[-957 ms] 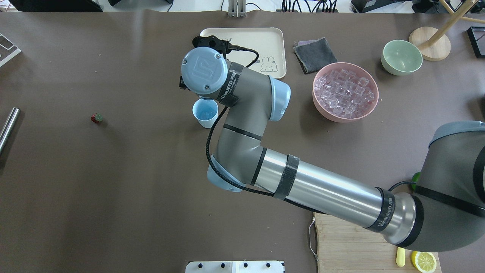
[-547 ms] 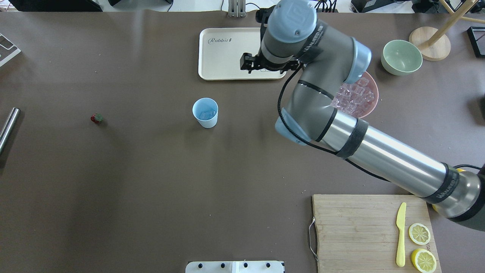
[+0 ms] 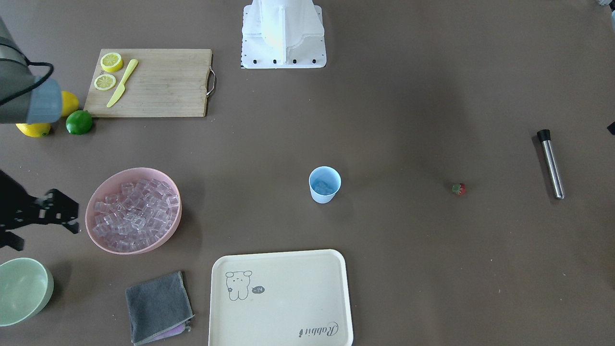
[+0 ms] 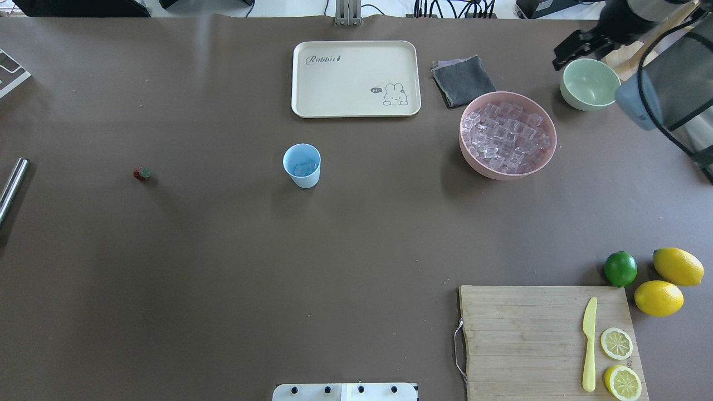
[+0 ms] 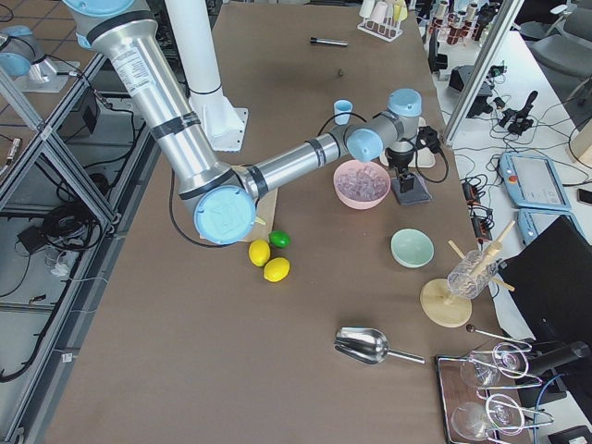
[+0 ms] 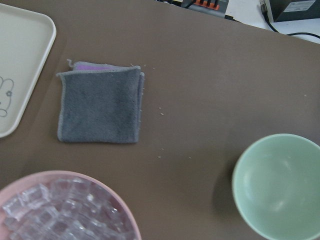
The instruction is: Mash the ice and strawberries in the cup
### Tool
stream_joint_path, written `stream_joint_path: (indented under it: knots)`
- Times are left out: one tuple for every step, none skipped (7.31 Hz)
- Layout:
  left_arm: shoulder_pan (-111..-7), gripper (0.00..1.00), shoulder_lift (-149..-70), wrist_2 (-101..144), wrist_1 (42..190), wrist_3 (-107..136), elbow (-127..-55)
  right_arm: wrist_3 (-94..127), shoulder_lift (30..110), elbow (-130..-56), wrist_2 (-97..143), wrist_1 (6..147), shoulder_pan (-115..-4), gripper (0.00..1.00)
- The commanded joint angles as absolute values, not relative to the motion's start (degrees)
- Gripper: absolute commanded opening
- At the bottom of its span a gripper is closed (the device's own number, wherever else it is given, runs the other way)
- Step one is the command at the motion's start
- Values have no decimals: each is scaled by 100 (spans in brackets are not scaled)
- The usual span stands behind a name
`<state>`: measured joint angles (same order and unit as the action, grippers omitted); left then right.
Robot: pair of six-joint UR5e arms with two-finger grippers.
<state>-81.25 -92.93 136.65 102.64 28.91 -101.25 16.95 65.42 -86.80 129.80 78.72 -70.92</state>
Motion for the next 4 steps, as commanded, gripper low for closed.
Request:
stream_joint_path:
  knots:
    - [-7272,99,-10095,13237,10196,3871,-10055,-99,7773,-8710,13675,7831,-8292,100]
    - [-6773,99,-10368,13193,10195,4033,-10002,-523,8196,-8753,13702,7788,-8732,100]
    - [-6489,99,-11006,12888,10126,4243,-9741,-693,8635,-8928,13867,7752,-9284,100]
    - [-6321,99,-11526,12841,9968,4306,-9303,-851,8822,-8973,13930,7795,-9769,100]
